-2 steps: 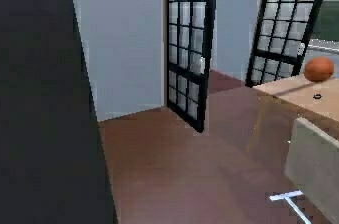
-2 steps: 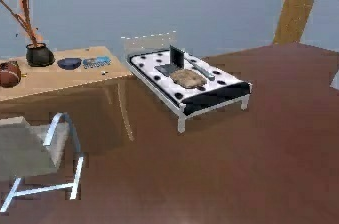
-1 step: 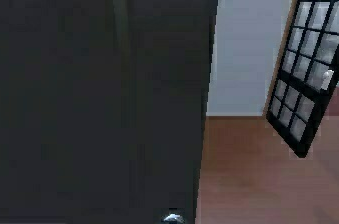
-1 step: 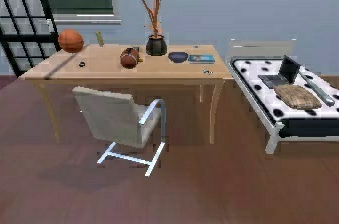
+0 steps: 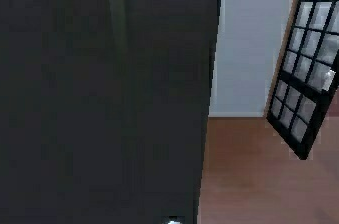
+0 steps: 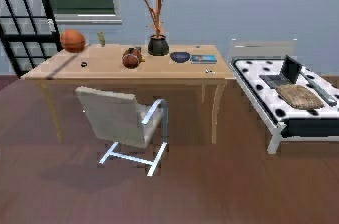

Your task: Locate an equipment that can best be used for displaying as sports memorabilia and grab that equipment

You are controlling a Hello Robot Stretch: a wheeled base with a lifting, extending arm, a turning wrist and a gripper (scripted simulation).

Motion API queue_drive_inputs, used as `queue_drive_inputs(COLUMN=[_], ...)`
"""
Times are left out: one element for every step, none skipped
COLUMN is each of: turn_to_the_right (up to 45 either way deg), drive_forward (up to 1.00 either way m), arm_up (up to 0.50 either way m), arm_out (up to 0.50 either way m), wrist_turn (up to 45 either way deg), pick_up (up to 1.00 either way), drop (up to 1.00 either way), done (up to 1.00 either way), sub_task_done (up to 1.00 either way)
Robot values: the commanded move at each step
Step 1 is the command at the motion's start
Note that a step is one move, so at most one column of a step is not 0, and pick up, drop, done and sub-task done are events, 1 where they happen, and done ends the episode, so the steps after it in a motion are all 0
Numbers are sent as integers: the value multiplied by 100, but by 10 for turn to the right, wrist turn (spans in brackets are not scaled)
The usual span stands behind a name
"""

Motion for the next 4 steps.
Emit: queue_drive_inputs(turn_to_the_right=[450,450,450,210], drive_forward=[0,0,0,0], arm_up=[0,0,0,0], arm_out=[0,0,0,0], wrist_turn=[0,0,0,0], pick_up=[0,0,0,0], drop=[0,0,0,0], done=[0,0,0,0], sub_task_done=[0,0,0,0])
